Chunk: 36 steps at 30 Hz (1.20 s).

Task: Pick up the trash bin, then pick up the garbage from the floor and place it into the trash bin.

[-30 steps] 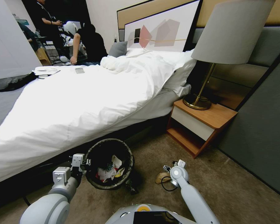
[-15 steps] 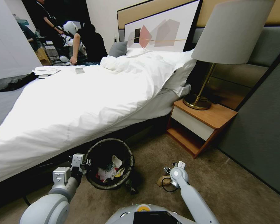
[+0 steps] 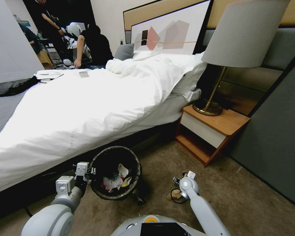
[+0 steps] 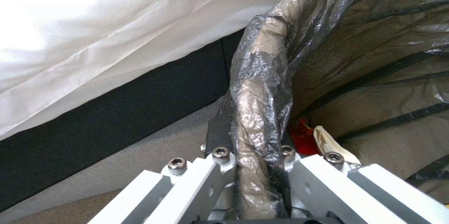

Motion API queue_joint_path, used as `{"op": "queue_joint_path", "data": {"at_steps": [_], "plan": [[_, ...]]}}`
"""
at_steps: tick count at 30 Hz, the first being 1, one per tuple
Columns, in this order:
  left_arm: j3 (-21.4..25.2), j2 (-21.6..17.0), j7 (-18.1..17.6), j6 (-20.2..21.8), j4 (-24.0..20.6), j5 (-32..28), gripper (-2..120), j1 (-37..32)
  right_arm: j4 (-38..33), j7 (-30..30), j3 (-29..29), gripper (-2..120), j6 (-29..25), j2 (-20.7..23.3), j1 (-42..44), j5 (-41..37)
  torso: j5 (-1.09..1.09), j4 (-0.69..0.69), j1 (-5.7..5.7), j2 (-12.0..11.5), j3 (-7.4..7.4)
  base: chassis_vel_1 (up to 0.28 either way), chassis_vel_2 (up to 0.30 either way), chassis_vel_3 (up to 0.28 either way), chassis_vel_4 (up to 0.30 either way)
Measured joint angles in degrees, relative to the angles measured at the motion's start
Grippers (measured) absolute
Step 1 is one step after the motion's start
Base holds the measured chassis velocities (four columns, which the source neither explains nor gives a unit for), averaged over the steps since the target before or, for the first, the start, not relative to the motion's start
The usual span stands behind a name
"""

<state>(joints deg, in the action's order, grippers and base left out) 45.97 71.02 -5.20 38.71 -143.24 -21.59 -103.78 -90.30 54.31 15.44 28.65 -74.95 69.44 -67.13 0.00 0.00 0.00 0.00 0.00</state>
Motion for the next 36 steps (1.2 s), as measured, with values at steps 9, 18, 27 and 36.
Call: {"op": "queue_joint_path", "data": {"at_steps": [9,18,27,36], "plan": [[0.0,0.1,0.0,0.0,0.0,0.0,1,0.1,0.1,-0.1,-0.1,36,-0.1,0.1,-0.2,0.2,0.00,0.00,0.00,0.0,0.00,0.000,0.000,0.000,0.000],[0.1,-0.1,0.0,0.0,0.0,-0.1,1,0.1,0.2,-0.4,0.0,3,0.0,0.2,-0.1,0.9,0.00,0.00,0.00,0.0,0.00,0.000,0.000,0.000,0.000],[-0.1,-0.1,0.0,0.0,0.0,-0.1,1,0.1,0.4,-0.7,0.3,0,-0.1,0.3,-0.1,1.4,0.00,0.00,0.00,0.0,0.00,0.000,0.000,0.000,0.000],[-0.1,-0.2,0.0,0.0,0.0,-0.1,1,0.0,-4.1,-3.4,3.0,0,0.3,0.4,0.7,8.2,0.01,0.00,0.00,0.0,0.00,0.000,0.000,0.000,0.000]]}}
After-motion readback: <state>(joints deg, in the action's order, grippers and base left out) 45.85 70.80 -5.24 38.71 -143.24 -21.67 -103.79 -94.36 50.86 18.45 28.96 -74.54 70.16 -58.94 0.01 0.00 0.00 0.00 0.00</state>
